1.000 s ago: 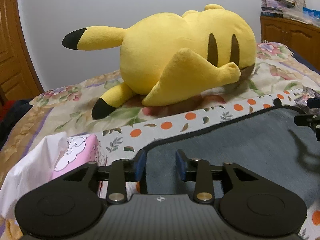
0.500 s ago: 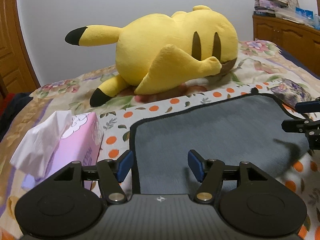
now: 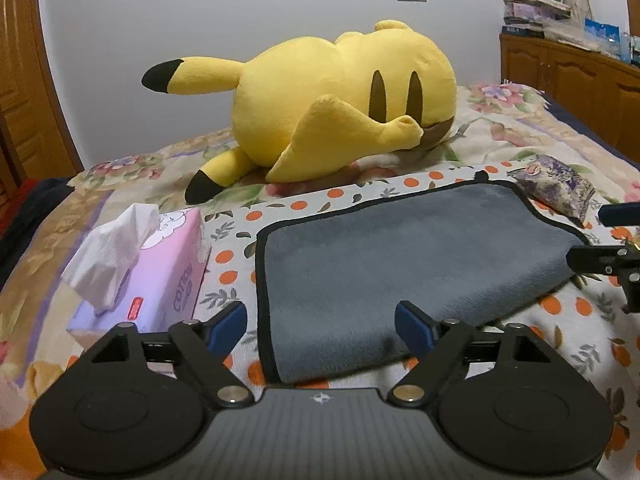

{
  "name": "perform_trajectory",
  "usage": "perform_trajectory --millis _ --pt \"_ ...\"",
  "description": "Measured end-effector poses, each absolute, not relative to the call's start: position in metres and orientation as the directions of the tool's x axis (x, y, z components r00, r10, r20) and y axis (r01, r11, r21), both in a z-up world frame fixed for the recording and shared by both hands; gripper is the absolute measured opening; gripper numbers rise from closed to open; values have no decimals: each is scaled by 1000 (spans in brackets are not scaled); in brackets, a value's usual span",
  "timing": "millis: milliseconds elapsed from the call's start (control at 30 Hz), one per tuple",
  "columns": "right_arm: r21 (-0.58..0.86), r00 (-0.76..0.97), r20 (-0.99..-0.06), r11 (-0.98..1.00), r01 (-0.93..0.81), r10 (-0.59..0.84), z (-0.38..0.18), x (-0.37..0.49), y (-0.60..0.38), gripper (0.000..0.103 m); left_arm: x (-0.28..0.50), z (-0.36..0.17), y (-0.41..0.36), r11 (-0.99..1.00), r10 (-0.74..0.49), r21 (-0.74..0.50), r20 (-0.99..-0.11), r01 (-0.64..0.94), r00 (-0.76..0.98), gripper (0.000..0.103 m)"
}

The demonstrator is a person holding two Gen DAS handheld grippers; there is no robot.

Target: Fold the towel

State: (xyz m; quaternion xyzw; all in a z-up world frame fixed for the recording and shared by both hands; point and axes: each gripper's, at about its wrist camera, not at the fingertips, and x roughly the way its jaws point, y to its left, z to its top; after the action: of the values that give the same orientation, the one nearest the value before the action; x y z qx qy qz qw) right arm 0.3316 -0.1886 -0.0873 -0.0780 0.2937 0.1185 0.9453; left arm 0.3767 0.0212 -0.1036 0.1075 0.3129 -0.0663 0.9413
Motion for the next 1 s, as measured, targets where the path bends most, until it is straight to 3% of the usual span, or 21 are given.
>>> perform_trajectory --millis 200,333,400,1000 --pt "-60 815 -552 966 -253 179 -77 317 -192 89 355 -94 20 963 -71 166 -606 213 792 92" --pt "-55 826 -534 968 -247 181 -72 306 -194 92 339 -85 24 966 -84 148 -601 213 795 96" --pt "-50 827 -532 968 -247 184 -70 300 -195 99 332 -81 26 966 -84 147 -600 213 796 98" --pt "-35 843 -496 965 -260 209 -46 247 -207 103 271 -48 21 966 -101 141 -567 217 817 103"
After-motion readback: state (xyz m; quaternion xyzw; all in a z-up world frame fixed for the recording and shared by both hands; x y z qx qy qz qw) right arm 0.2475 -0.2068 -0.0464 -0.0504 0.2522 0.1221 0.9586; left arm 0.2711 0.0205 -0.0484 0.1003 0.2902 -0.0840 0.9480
